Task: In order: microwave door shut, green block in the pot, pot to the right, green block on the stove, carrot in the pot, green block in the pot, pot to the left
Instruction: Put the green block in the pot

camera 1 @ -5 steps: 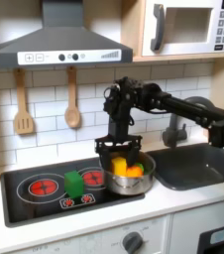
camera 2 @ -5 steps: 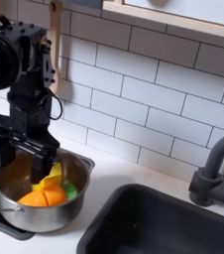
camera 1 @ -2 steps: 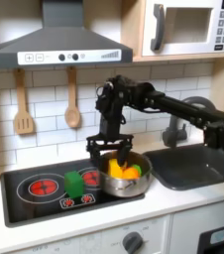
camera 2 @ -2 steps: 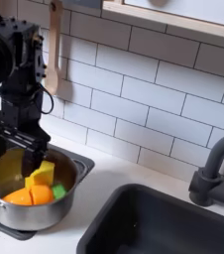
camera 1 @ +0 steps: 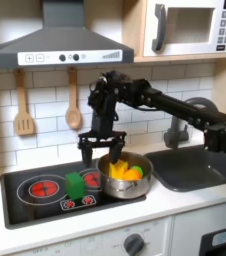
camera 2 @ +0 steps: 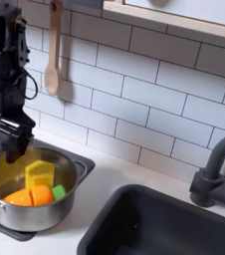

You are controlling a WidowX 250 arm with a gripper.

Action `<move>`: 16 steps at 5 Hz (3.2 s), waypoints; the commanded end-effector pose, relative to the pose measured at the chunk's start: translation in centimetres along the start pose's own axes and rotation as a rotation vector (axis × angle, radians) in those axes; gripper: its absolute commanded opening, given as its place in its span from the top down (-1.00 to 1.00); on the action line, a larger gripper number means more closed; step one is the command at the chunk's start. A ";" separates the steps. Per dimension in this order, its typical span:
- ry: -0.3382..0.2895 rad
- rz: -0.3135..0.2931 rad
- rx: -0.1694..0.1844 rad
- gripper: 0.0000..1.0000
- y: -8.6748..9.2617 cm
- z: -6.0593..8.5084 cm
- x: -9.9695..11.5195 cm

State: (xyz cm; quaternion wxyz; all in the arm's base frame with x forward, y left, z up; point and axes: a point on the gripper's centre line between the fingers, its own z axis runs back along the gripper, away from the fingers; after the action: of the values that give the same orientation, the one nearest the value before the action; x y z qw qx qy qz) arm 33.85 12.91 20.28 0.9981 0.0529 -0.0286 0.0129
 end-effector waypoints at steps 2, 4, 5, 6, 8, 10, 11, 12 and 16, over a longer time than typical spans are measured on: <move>0.022 0.090 0.028 -1.00 2.8 -0.6 0.1; 0.050 0.116 0.029 -1.00 3.6 -1.7 0.2; 0.062 0.126 0.030 -1.00 4.0 -2.2 0.3; 0.076 0.123 0.031 -1.00 4.0 -2.7 0.3; 0.116 0.138 0.029 -1.00 4.7 -4.2 0.3; 0.115 0.143 0.021 -1.00 4.9 -4.8 0.6; 0.123 0.138 0.019 -1.00 4.9 -5.2 0.6; 0.137 0.130 0.017 -1.00 4.7 -6.0 0.6; 0.111 0.155 -0.024 -1.00 3.9 -6.0 1.1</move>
State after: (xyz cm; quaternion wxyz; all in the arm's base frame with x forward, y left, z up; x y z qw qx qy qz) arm 35.01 17.69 14.92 0.9945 0.0390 0.0209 0.0951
